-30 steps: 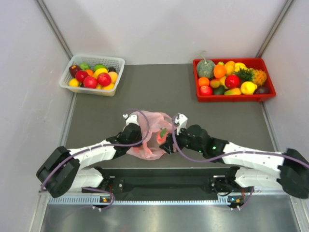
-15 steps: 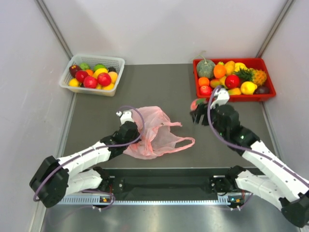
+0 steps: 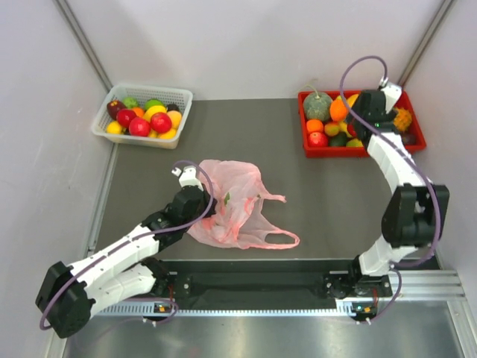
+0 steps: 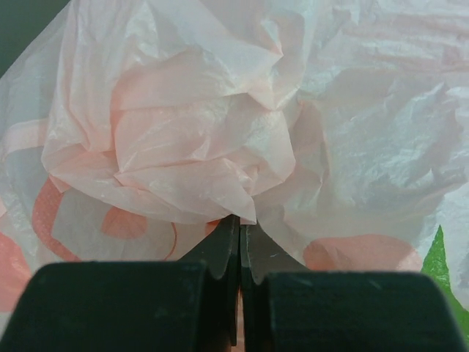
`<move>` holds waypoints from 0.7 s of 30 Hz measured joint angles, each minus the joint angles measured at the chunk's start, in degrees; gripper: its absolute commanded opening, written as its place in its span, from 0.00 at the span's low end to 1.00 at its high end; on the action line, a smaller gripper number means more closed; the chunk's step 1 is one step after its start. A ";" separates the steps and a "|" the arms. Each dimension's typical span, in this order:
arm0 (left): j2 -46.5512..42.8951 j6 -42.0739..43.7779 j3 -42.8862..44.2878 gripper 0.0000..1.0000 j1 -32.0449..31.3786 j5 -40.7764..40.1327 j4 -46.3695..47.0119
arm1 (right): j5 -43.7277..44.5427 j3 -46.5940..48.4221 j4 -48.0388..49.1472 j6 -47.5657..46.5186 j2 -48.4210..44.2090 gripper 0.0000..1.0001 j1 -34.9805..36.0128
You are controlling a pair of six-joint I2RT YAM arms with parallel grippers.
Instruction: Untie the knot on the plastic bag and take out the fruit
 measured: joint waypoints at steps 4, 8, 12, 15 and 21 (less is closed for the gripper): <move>-0.81 -0.04 -0.11 0.00 0.00 1.60 0.17 | 1.46 14.25 -1.44 -0.31 11.02 0.00 -3.87; -0.52 -0.09 -0.33 0.00 0.00 2.95 0.42 | 0.26 26.32 -2.69 0.61 20.92 0.00 -9.46; 0.20 -0.02 -0.59 0.00 0.00 3.74 0.63 | -1.25 34.27 -4.46 0.52 28.81 0.04 -14.23; 0.48 0.00 -1.01 0.00 0.00 4.09 1.01 | -3.39 39.60 -5.44 -0.17 34.53 0.14 -16.70; 0.39 0.07 -2.25 0.00 0.00 4.22 1.99 | -10.43 50.03 -7.45 -2.27 42.42 0.85 -17.22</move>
